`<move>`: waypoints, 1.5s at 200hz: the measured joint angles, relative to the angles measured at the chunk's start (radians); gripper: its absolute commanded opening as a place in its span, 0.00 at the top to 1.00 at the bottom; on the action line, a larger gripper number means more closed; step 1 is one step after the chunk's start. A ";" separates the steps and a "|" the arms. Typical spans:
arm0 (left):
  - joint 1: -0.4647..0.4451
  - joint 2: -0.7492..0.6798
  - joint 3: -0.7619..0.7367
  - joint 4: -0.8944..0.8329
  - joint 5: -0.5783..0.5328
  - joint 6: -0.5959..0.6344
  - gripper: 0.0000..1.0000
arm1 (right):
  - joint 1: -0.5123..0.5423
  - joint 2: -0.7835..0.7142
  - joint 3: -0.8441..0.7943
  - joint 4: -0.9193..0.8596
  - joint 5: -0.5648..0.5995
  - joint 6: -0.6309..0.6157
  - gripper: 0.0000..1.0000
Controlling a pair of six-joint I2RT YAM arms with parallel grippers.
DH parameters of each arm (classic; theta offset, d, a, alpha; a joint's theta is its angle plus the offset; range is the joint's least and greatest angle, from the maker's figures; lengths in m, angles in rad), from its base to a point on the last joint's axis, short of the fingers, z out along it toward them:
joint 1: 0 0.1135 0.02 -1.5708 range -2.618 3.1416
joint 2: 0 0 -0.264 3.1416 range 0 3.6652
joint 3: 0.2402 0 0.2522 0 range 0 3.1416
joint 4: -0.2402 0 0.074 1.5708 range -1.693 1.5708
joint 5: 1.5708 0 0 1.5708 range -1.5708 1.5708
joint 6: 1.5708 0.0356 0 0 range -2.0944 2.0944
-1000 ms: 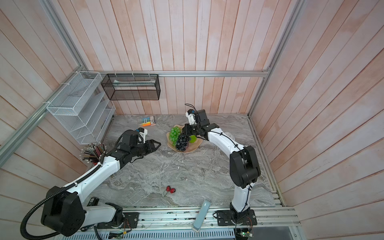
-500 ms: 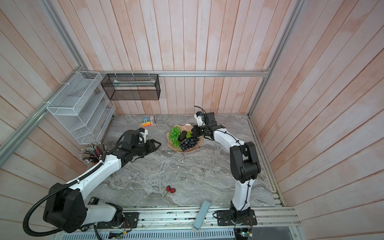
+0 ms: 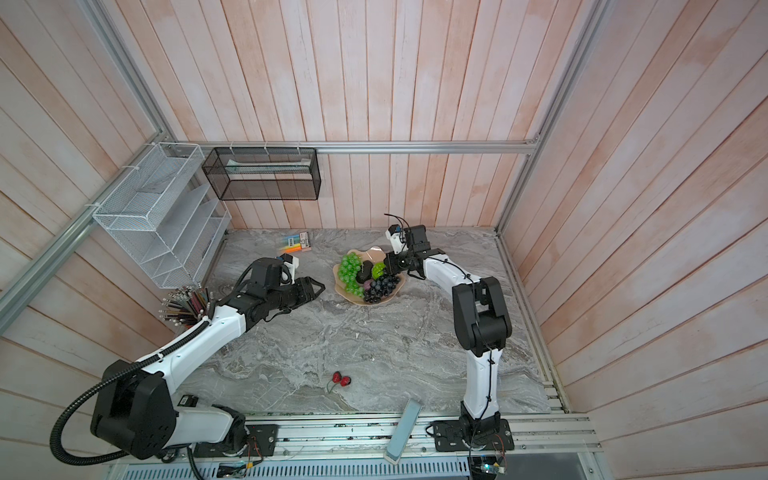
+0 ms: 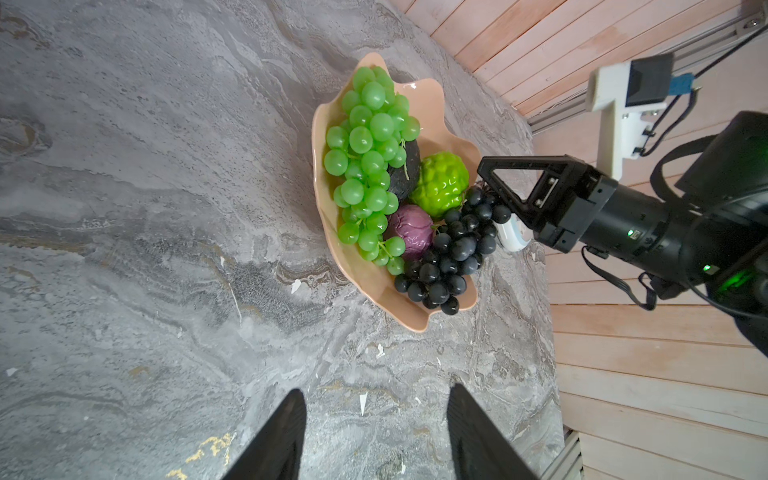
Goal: Place and organize the fake fruits in the fruit bowl
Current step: 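Lower the dark grapes into the bowl and open the right gripper, then lower the left gripper onto the red dates and grasp them while the right gripper withdraws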
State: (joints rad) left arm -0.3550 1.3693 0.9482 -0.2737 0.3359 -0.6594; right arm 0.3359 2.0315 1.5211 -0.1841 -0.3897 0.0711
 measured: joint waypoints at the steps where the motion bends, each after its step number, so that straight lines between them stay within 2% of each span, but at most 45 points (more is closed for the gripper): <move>1: 0.000 0.000 0.000 0.000 0.000 0.000 0.42 | 0.000 0.000 0.001 0.000 0.000 -0.002 0.75; 29: -0.003 0.002 0.011 -0.008 -0.001 0.000 0.38 | 0.000 0.017 0.037 -0.013 0.016 -0.018 0.56; 40: -0.003 0.002 0.013 -0.008 -0.001 0.000 0.36 | 0.000 0.012 0.043 -0.017 0.021 -0.022 0.52; 70: -0.004 0.002 0.013 -0.030 -0.002 0.001 0.33 | 0.002 -0.018 0.043 -0.035 0.031 -0.023 0.52; 89: -0.004 -0.002 0.012 -0.046 -0.004 0.000 0.32 | 0.005 -0.063 0.032 -0.045 0.044 -0.019 0.58; 141: -0.012 -0.051 -0.035 -0.106 0.000 0.013 0.32 | 0.057 -0.338 -0.184 -0.040 0.113 0.008 0.61; 170: -0.046 -0.056 -0.057 -0.170 -0.003 0.024 0.32 | 0.173 -0.485 -0.347 -0.051 0.166 0.032 0.53; 202: -0.074 -0.113 -0.125 -0.213 -0.001 0.013 0.36 | 0.415 -0.607 -0.537 -0.077 0.222 0.084 0.51; 229: -0.140 -0.155 -0.193 -0.251 0.003 -0.030 0.37 | 0.556 -0.682 -0.668 -0.079 0.222 0.151 0.47; 256: -0.228 -0.183 -0.238 -0.282 0.004 -0.104 0.38 | 0.686 -0.673 -0.678 -0.104 0.237 0.185 0.47; 277: -0.359 -0.190 -0.268 -0.283 0.010 -0.175 0.41 | 0.678 -0.673 -0.691 -0.111 0.240 0.204 0.47; 300: -0.498 -0.190 -0.304 -0.287 0.011 -0.251 0.41 | 0.593 -0.709 -0.734 -0.090 0.233 0.235 0.48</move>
State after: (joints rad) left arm -0.8532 1.1797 0.6437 -0.5610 0.3466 -0.9108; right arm 0.9287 1.3228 0.7876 -0.2741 -0.1562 0.3061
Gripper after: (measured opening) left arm 0.589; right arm 0.526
